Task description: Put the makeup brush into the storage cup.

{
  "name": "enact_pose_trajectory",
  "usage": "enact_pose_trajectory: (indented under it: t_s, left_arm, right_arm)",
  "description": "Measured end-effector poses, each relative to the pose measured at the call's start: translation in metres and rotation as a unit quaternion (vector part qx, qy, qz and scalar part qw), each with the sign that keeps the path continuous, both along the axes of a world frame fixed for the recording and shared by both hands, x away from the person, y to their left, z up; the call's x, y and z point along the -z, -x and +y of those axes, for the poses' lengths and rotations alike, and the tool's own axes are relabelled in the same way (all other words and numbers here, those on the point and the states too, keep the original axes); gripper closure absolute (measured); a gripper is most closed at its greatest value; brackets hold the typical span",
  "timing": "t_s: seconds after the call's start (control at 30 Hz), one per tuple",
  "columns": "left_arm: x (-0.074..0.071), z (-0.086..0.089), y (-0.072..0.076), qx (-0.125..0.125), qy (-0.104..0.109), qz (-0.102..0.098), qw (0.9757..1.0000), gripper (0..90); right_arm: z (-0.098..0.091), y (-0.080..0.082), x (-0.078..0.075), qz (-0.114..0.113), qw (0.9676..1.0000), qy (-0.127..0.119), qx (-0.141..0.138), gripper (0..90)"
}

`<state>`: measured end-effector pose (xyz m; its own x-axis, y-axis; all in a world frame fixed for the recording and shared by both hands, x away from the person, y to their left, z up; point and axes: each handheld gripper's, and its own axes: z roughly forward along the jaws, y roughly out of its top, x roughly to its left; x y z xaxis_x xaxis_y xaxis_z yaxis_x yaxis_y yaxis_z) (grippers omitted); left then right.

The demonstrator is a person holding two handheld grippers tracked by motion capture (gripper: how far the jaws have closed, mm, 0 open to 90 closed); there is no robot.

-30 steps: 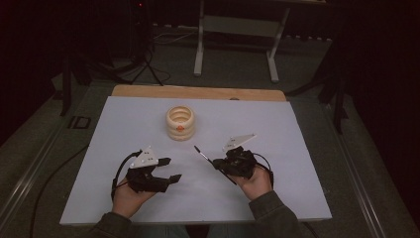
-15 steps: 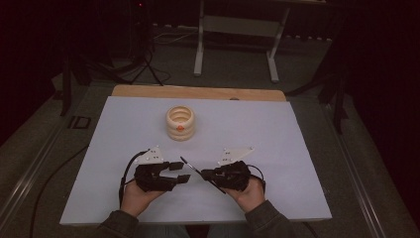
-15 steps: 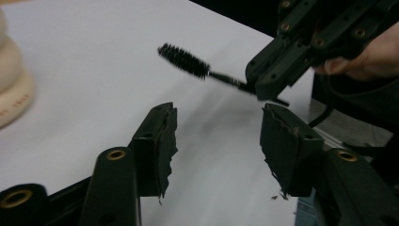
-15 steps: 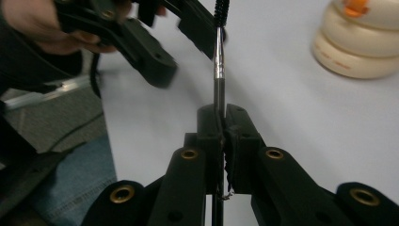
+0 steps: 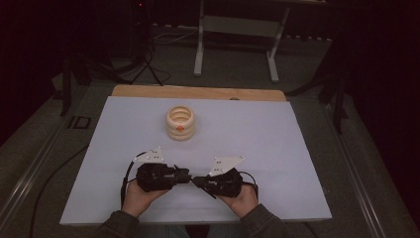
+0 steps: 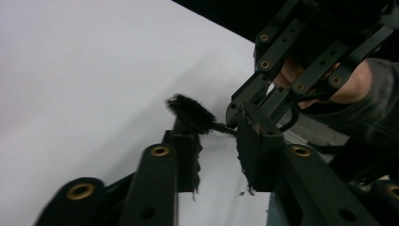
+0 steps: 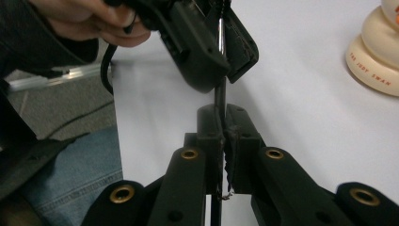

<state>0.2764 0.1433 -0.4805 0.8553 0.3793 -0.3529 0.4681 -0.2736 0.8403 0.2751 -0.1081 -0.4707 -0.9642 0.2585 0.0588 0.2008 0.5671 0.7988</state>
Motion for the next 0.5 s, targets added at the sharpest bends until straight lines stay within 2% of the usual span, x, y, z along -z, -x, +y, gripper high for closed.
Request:
enact_pose_trajectory:
  t_s: [0.1,0.17,0.33,0.37,0.5]
  left_arm:
    - [0.0,0.001,-0.001,0.013,0.012,0.011,0.9998,82.7]
    - [0.0,0.001,-0.001,0.018,0.018,0.015,0.9996,84.6]
    - [-0.004,0.001,0.002,0.016,0.01,0.006,0.9998,85.6]
    - [-0.006,0.002,0.002,0.014,0.009,0.003,0.9999,85.5]
    - [-0.012,0.004,0.004,0.009,0.005,-0.01,0.9999,85.6]
  right_arm:
    - [0.002,0.001,0.001,-0.008,0.9999,0.006,-0.005,85.6]
    - [0.004,0.002,0.002,-0.011,0.9999,0.007,-0.009,85.6]
    - [0.005,0.002,0.003,-0.011,0.9998,0.002,-0.016,84.1]
    - [0.005,0.001,0.002,-0.01,0.9997,0.007,-0.019,79.6]
    - [0.006,0.0,0.002,-0.004,0.9996,0.018,-0.02,76.9]
